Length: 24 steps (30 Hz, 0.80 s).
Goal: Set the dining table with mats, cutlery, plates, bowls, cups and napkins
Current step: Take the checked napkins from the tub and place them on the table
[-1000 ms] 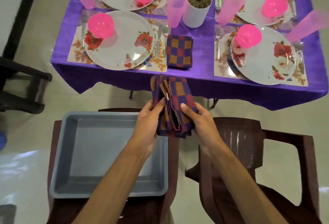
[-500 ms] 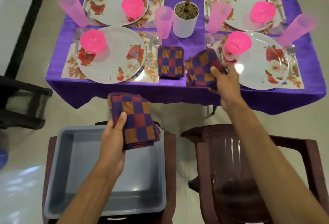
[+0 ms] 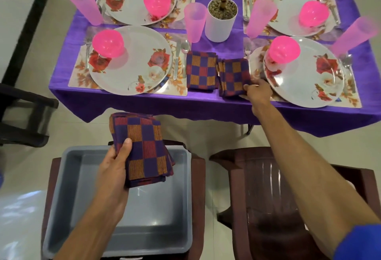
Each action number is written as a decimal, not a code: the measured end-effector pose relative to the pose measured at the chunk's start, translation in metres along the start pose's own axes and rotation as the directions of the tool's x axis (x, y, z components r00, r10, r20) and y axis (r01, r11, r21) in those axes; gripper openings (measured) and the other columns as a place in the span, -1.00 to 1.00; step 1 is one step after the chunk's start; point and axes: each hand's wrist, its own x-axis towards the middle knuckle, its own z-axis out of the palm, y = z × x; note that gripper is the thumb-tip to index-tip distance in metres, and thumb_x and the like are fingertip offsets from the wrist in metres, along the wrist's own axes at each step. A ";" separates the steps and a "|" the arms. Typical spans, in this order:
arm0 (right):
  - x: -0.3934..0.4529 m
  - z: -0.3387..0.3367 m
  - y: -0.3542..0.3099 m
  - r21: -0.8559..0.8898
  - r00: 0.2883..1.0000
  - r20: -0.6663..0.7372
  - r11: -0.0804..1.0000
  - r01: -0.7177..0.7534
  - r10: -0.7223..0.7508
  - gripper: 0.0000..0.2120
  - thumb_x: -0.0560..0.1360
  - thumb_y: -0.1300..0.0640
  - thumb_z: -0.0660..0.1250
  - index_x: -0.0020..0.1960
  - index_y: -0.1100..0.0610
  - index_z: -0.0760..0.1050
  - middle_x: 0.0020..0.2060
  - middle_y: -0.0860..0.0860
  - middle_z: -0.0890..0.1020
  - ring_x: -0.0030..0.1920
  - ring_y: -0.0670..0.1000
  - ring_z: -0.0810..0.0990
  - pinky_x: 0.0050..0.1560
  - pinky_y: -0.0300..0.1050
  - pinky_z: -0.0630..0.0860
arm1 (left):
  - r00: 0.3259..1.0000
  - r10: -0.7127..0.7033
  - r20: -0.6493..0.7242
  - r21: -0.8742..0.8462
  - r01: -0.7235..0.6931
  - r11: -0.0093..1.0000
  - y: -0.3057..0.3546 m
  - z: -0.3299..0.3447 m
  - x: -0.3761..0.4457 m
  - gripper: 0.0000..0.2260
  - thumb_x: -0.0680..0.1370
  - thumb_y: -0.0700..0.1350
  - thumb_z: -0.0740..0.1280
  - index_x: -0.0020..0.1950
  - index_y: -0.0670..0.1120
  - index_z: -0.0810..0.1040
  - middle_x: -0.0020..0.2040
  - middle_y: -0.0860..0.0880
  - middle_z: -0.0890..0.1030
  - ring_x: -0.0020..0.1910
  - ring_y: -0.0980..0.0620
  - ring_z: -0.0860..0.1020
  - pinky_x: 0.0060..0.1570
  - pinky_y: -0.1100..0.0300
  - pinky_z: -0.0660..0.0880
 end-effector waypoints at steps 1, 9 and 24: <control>-0.001 0.000 -0.001 0.027 1.000 -0.012 0.999 0.022 -0.021 -0.76 0.59 0.39 0.31 0.25 0.25 0.51 -0.01 0.07 0.65 -0.14 -0.02 0.70 -0.21 -0.18 0.69 | 1.000 -0.004 -0.002 -0.008 0.004 1.000 0.000 0.000 -0.001 -0.76 0.66 0.06 0.32 0.31 0.09 0.59 0.13 0.00 0.75 0.11 -0.04 0.72 0.12 -0.13 0.62; 0.004 0.002 -0.005 0.108 0.999 -0.010 0.993 0.041 -0.041 -0.81 0.60 0.40 0.29 0.19 0.27 0.51 0.12 0.16 0.65 -0.08 0.00 0.71 -0.17 -0.19 0.68 | 1.000 -0.029 0.008 -0.023 0.029 0.999 -0.007 -0.003 -0.004 -0.70 0.65 0.07 0.31 0.36 0.06 0.59 0.15 -0.05 0.74 0.13 -0.12 0.72 0.11 -0.16 0.62; -0.286 -0.030 -0.024 -0.194 0.650 0.759 0.966 0.173 0.036 -0.55 0.57 -0.32 0.28 0.38 -0.15 0.45 0.21 -0.19 0.64 0.17 -0.17 0.65 0.15 -0.11 0.60 | 0.998 -0.006 0.066 -0.009 0.007 1.000 0.001 0.006 -0.086 -0.65 0.66 0.19 0.24 0.30 0.05 0.63 0.10 -0.06 0.76 0.07 -0.10 0.74 0.07 -0.12 0.65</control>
